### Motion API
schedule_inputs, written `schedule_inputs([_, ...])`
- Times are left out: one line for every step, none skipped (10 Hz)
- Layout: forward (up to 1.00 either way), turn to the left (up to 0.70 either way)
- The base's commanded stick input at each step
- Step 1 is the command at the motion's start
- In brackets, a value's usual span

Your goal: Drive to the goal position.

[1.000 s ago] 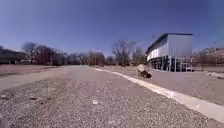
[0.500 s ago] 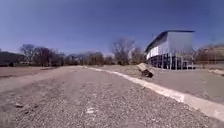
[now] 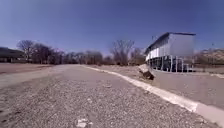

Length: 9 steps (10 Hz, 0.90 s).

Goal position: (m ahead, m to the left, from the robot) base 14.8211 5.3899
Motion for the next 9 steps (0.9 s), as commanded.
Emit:
schedule_inputs([0.7,0.0])
schedule_inputs([0.7,0.0])
schedule_inputs([0.7,0.0])
schedule_inputs([0.7,0.0])
schedule_inputs([0.7,0.0])
schedule_inputs([0.7,0.0])
schedule_inputs([0.7,0.0])
schedule_inputs([0.7,0.0])
schedule_inputs([0.7,0.0])
